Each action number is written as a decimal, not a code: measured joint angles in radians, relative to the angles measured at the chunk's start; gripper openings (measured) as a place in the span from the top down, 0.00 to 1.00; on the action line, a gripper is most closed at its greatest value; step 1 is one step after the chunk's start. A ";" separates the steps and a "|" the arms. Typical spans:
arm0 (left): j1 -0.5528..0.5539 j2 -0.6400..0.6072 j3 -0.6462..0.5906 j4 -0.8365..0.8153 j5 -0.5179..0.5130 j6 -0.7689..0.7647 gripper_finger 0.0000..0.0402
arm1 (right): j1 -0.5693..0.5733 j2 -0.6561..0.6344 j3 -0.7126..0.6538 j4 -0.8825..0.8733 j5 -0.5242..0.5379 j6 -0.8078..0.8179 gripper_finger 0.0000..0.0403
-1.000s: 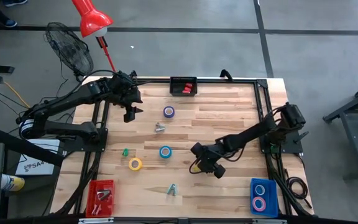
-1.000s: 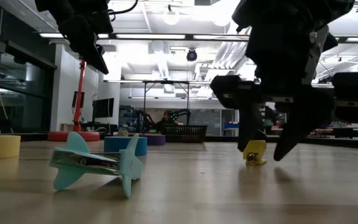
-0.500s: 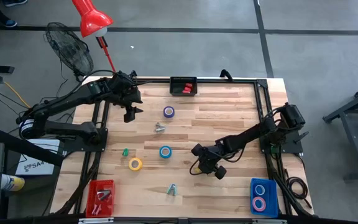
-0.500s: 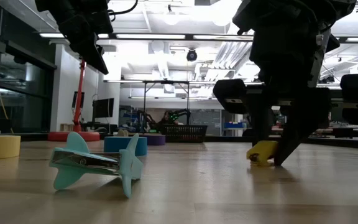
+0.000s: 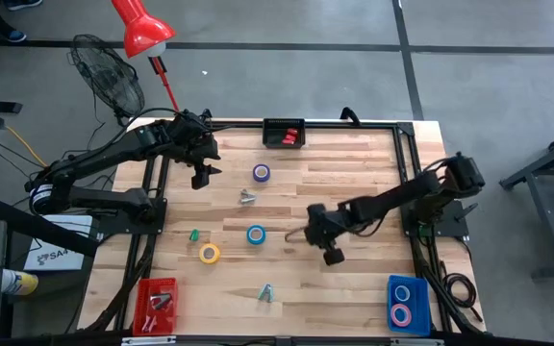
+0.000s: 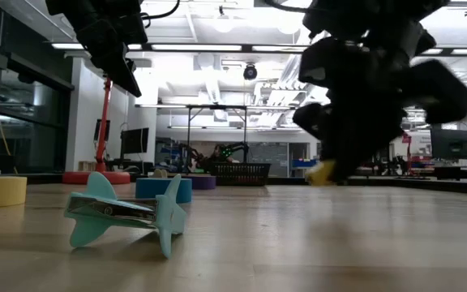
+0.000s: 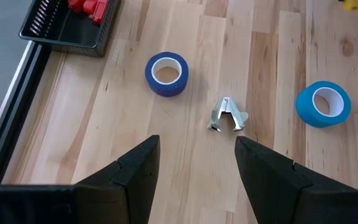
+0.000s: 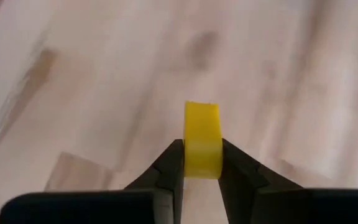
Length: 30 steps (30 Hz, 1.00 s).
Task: Pick and place Stapler, Stapler remover, tape
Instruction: Put the yellow stapler into the black basket
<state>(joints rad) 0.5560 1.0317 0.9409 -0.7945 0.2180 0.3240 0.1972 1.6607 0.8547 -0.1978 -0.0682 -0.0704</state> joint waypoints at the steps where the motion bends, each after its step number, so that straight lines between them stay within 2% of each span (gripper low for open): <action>1: 0.000 0.000 0.000 0.000 0.000 -0.002 0.49 | -0.019 -0.019 0.000 -0.009 0.007 0.036 0.84; 7: 0.000 0.000 0.000 0.024 0.000 -0.007 0.49 | -0.154 -0.133 0.000 -0.024 0.037 0.194 0.84; 15: 0.000 0.000 0.000 0.054 0.000 0.009 0.49 | -0.374 -0.210 0.000 0.027 0.039 0.202 0.84; 19: 0.000 0.000 0.000 0.074 0.000 0.006 0.49 | -0.487 -0.206 0.000 0.151 0.011 0.168 0.84; 24: 0.000 0.000 0.000 0.103 -0.002 0.004 0.49 | -0.626 -0.170 0.001 0.359 -0.075 0.101 0.84; 30: 0.000 0.000 0.000 0.117 -0.026 -0.018 0.49 | -0.776 -0.094 0.038 0.400 -0.148 0.098 0.84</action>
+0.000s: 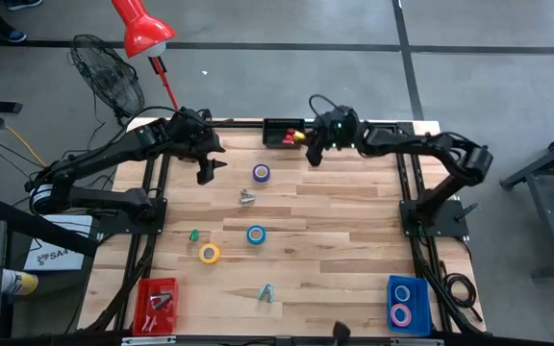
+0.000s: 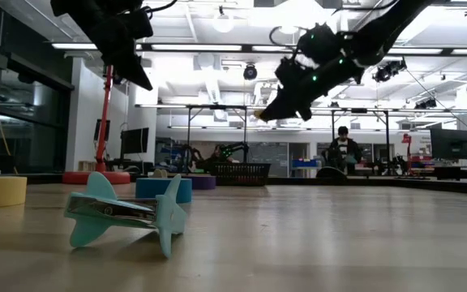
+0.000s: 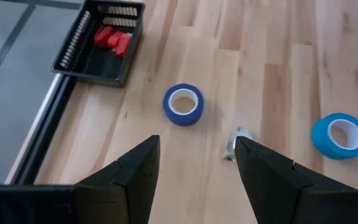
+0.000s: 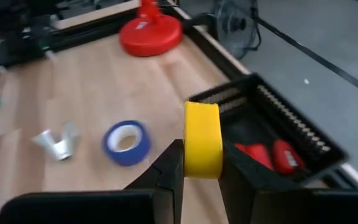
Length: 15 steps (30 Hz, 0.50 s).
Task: Pick and place Stapler, Stapler remover, tape
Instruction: Put the yellow stapler into the black basket
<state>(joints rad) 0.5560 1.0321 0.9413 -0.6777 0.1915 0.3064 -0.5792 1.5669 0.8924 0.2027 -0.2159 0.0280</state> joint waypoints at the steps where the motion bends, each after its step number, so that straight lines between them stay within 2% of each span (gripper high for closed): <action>1: 0.000 0.000 0.000 0.000 -0.013 -0.008 0.49 | -0.019 0.015 0.015 -0.001 -0.017 0.000 0.84; 9: 0.000 0.000 0.000 0.003 -0.095 -0.112 0.49 | -0.096 0.179 0.202 -0.025 -0.107 0.020 0.84; 15: 0.000 0.000 0.000 0.037 -0.123 -0.178 0.49 | -0.114 0.313 0.405 -0.288 -0.113 0.017 0.84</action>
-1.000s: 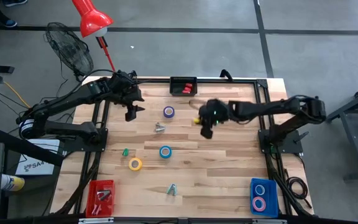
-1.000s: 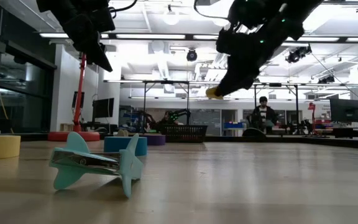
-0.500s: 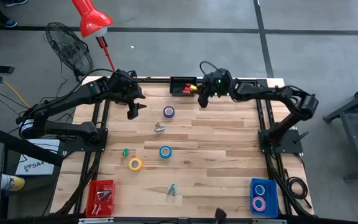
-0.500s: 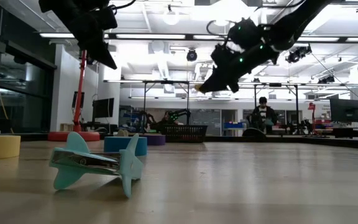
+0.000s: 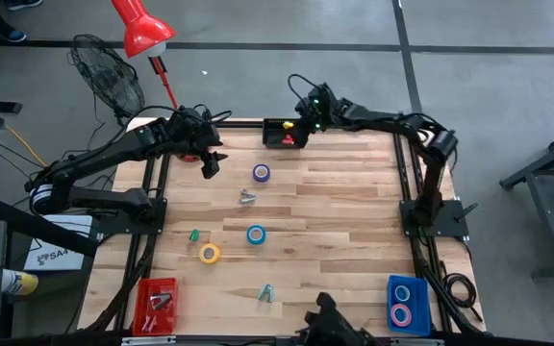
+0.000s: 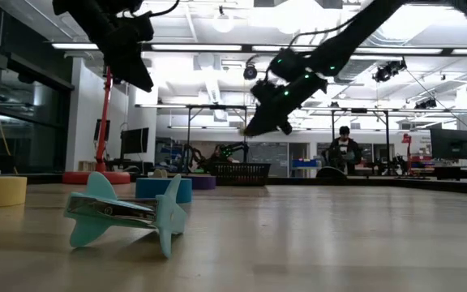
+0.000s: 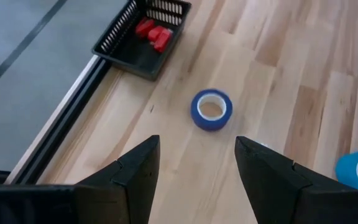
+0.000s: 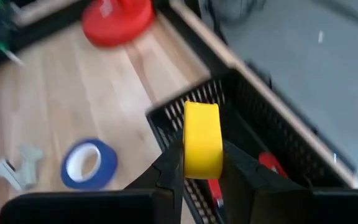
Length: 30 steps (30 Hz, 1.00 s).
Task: Pick and place Stapler, Stapler remover, tape
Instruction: Put the yellow stapler into the black basket, then put the violet tape into the blue basket
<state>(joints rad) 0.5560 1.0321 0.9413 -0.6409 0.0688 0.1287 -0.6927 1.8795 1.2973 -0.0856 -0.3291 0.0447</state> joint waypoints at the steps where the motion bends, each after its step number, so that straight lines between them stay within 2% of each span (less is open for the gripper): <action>1: 0.000 0.000 0.000 0.004 -0.005 -0.006 0.49 | -0.002 0.019 0.030 -0.047 0.000 -0.002 0.84; 5: 0.000 0.000 0.000 0.012 -0.012 -0.032 0.49 | -0.015 0.095 0.146 -0.204 0.003 -0.011 0.84; 12: 0.000 0.000 0.000 0.011 -0.034 -0.060 0.49 | -0.023 0.183 0.247 -0.308 -0.004 0.009 0.79; 26: 0.000 0.000 0.000 0.011 -0.032 -0.074 0.49 | -0.025 0.193 0.252 -0.359 -0.001 0.007 0.76; 30: 0.000 0.000 0.000 0.011 -0.032 -0.065 0.49 | -0.029 0.189 0.252 -0.381 0.000 0.007 0.72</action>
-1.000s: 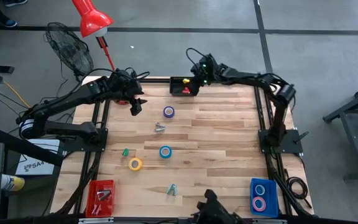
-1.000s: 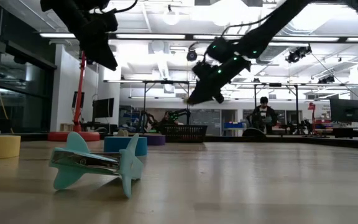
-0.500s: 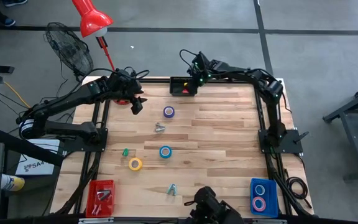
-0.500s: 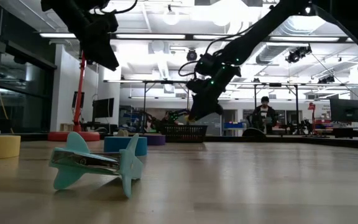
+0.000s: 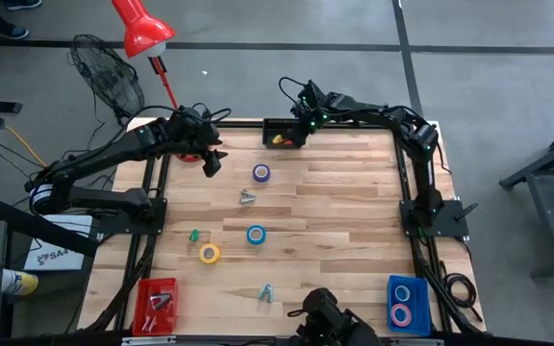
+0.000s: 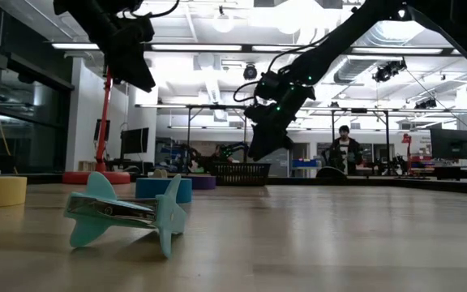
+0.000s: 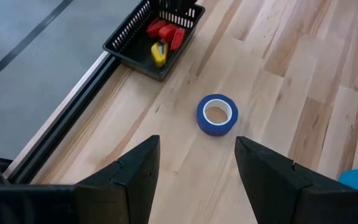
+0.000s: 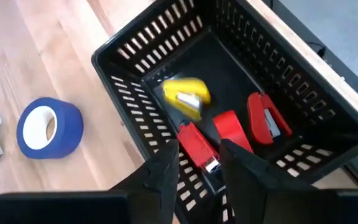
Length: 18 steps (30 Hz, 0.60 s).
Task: Pick and place Stapler, Stapler remover, tape
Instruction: Put the violet tape into the blue basket
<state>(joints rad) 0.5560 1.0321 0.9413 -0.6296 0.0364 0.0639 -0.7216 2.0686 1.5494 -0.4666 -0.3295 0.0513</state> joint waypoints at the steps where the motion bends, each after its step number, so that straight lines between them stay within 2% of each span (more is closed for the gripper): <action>1: 0.000 0.000 0.000 0.001 0.000 0.007 0.49 | -0.002 -0.007 0.000 -0.011 0.000 -0.007 0.71; 10: 0.000 0.046 0.000 0.061 0.040 0.079 0.49 | -0.012 -0.127 0.000 -0.077 0.036 -0.102 0.64; 18: 0.000 0.195 0.000 0.149 0.168 0.241 0.49 | -0.035 -0.210 0.000 -0.210 0.117 -0.211 0.64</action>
<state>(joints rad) 0.5560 1.2274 0.9413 -0.4811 0.2044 0.3044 -0.7561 1.8587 1.5494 -0.6764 -0.2120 -0.1595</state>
